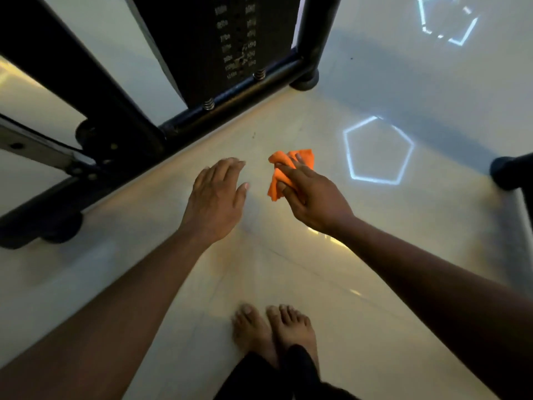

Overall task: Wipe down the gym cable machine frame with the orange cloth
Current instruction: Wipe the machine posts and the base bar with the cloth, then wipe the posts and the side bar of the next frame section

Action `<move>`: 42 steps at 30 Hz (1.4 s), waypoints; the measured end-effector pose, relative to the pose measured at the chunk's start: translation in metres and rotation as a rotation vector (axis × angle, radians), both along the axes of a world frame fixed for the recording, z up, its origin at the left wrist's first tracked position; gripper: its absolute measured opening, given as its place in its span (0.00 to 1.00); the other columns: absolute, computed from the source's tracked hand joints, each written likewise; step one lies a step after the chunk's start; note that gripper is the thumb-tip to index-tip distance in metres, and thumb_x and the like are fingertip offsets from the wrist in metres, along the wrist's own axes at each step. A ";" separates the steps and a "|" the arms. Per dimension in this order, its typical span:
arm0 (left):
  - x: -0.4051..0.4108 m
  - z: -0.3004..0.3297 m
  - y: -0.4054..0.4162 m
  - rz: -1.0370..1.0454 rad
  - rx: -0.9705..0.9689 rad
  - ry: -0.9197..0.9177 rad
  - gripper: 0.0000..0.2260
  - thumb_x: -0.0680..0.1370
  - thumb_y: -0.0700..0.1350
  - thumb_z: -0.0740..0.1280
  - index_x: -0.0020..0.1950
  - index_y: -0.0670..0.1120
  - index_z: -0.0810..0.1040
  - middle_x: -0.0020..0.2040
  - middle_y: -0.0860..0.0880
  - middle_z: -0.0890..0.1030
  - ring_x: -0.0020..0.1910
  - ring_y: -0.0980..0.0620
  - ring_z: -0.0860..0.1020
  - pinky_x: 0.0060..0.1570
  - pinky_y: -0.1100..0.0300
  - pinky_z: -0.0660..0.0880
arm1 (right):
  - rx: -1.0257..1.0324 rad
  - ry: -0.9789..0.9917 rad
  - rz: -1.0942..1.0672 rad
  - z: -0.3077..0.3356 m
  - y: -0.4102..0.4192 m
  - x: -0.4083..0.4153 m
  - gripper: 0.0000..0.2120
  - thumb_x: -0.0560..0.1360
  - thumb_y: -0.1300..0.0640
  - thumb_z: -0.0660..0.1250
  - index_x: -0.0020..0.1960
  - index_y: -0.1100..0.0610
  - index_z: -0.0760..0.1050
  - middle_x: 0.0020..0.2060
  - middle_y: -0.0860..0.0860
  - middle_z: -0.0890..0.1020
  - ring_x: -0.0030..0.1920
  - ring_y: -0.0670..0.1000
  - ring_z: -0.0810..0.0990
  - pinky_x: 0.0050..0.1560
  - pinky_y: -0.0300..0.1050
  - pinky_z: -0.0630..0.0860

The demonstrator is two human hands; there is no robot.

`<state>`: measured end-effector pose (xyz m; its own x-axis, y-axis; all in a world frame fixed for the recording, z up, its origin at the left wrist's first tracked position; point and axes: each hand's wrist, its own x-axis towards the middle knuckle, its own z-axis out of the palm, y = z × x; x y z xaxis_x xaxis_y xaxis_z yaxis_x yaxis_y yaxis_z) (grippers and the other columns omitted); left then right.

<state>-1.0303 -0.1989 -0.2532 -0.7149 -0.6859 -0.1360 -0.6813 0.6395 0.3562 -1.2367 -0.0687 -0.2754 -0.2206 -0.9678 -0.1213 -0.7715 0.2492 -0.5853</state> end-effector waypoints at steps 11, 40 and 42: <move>0.053 0.349 0.044 0.000 -0.063 -0.003 0.24 0.88 0.54 0.59 0.82 0.47 0.65 0.81 0.47 0.68 0.81 0.47 0.65 0.83 0.43 0.58 | -0.031 0.006 0.082 0.347 0.034 0.048 0.24 0.88 0.43 0.61 0.82 0.46 0.68 0.75 0.49 0.77 0.80 0.56 0.70 0.64 0.53 0.78; 0.115 1.307 -0.065 0.136 -1.125 0.455 0.22 0.87 0.54 0.62 0.79 0.46 0.71 0.77 0.47 0.73 0.75 0.44 0.71 0.79 0.42 0.64 | -1.227 0.494 0.143 1.331 -0.121 0.053 0.25 0.88 0.41 0.60 0.84 0.39 0.64 0.64 0.56 0.83 0.51 0.57 0.84 0.48 0.48 0.78; 0.108 1.334 -0.080 0.146 -1.175 0.462 0.22 0.87 0.53 0.62 0.79 0.46 0.70 0.77 0.47 0.73 0.76 0.45 0.70 0.79 0.42 0.63 | -1.267 0.491 0.155 1.362 -0.145 0.049 0.26 0.88 0.42 0.60 0.85 0.38 0.61 0.63 0.57 0.82 0.52 0.57 0.84 0.48 0.56 0.84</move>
<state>-0.9225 -0.2789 1.0811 -0.4411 -0.2999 0.8459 -0.7363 0.6598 -0.1500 -1.1873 -0.2142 1.0865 0.1363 -0.3745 0.9171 -0.9347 -0.3554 -0.0063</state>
